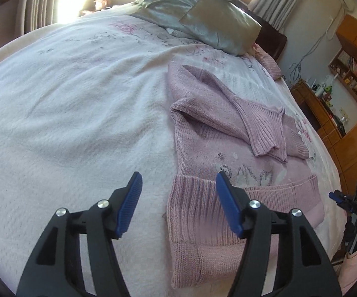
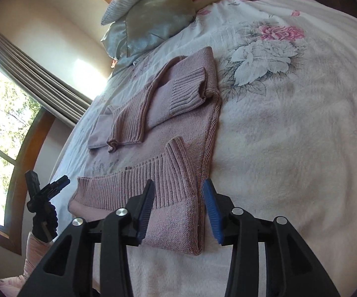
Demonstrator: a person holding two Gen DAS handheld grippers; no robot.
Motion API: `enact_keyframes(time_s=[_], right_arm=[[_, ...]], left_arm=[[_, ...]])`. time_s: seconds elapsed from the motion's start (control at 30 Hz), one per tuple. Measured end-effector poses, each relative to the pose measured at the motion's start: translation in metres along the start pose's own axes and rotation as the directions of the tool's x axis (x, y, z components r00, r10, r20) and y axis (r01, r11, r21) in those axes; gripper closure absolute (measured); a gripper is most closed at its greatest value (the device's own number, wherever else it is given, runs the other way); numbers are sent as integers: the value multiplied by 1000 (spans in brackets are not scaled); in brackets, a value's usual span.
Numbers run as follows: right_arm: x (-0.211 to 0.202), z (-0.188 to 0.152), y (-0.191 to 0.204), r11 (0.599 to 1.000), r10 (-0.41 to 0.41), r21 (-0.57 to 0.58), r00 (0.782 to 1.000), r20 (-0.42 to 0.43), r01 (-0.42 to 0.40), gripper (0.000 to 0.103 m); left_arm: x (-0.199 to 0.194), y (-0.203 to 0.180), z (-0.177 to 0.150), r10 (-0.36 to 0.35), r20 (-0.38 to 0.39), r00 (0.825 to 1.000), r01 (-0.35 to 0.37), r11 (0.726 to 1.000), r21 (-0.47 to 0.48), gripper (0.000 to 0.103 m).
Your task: Fold small clothes
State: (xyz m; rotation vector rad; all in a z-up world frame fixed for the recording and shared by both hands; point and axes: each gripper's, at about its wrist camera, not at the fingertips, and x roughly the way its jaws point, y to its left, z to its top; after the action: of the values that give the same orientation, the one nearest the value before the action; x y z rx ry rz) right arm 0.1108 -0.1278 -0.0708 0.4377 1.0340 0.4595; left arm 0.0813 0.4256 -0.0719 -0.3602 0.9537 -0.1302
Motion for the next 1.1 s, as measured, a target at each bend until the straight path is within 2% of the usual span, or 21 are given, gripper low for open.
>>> enact_keyframes(time_s=[0.13,0.2,0.27,0.3,0.4,0.47,0.6,0.67,0.73,0.83,0.97,1.1], right_arm=[[3,-4,4,999,-23,-36,1000,-11,22,59],[7,-4,4,999,-31,-44,999,-17,31,59],[11,-2,5,998,-38,-59,999,-20,37,59],[13,-1,6,997,-42,-70,999,-21,41,59],[19,3,10,993,-53,-103,998,-23,50,58],[22,6,15,990,-51,-131,998,-24,47,55],[33,15,23,981,-53,-190,998,-34,45,55],[40,19,27,973,-70,-222,997,-41,59,55],[50,24,31,963,-94,-257,994,-53,77,54],[65,29,34,949,-127,-298,990,-68,101,54],[88,33,35,936,-166,-331,981,-105,123,54],[102,33,35,925,-183,-358,976,-114,131,54]], left_arm=[[28,-7,-4,32,-77,997,-28,998,51,40],[35,-9,-6,35,-89,995,-30,998,55,41],[38,-12,-8,27,-85,996,-22,998,62,56],[40,-14,-10,23,-92,996,-17,998,68,78],[38,-23,-14,65,-58,996,-58,992,110,88],[29,-32,-16,83,-19,996,-79,987,139,90],[0,-44,-20,21,59,998,-30,987,156,91],[-8,-50,-22,-13,71,997,1,986,166,91],[-9,-55,-23,-36,65,997,24,984,177,91],[4,-54,-22,-7,44,999,-1,983,186,91],[24,-45,-21,3,0,1000,-3,988,152,90],[41,-41,-19,31,-32,999,-26,988,150,83]])
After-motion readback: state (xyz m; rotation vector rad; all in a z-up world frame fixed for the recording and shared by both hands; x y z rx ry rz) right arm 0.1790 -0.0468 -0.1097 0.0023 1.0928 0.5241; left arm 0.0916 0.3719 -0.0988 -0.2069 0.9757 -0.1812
